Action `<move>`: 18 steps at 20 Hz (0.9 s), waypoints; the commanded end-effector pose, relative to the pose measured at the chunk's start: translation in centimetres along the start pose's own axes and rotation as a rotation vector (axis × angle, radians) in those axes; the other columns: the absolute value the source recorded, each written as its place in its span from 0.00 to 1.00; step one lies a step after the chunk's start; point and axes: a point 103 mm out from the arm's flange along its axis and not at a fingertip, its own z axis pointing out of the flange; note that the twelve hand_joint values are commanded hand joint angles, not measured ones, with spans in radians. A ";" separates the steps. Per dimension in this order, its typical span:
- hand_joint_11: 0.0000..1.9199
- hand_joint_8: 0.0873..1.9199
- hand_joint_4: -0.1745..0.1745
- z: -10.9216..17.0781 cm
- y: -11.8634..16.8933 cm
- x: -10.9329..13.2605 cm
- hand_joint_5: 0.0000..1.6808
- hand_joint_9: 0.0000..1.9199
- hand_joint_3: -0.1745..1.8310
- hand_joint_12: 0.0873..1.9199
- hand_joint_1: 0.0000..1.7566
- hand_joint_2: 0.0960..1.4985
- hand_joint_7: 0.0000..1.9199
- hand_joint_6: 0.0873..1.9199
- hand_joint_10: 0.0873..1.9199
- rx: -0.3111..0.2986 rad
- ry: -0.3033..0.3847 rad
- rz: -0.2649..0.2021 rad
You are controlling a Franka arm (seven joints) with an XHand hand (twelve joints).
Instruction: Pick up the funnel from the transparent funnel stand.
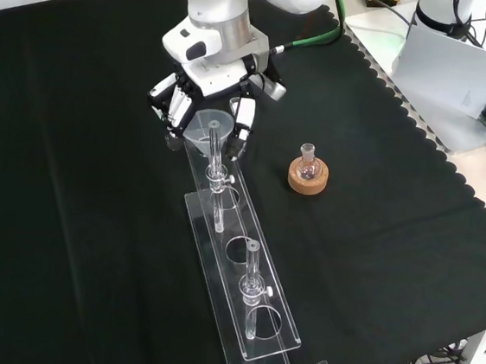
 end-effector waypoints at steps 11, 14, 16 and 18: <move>0.43 0.08 0.73 -7.2 -0.4 2.6 0.67 0.76 0.44 0.58 0.65 0.27 0.77 0.24 0.07 -0.113 -0.147 -0.255; 0.47 0.06 0.71 -8.8 -1.6 2.6 0.68 0.78 0.44 0.54 0.67 0.25 0.78 0.24 0.05 -0.121 -0.178 -0.282; 0.49 0.05 0.71 -9.8 -2.3 2.5 0.68 0.78 0.44 0.53 0.68 0.24 0.79 0.24 0.05 -0.126 -0.186 -0.293; 0.50 0.05 0.73 -10.8 -3.0 2.3 0.68 0.79 0.44 0.52 0.68 0.24 0.79 0.24 0.04 -0.127 -0.205 -0.306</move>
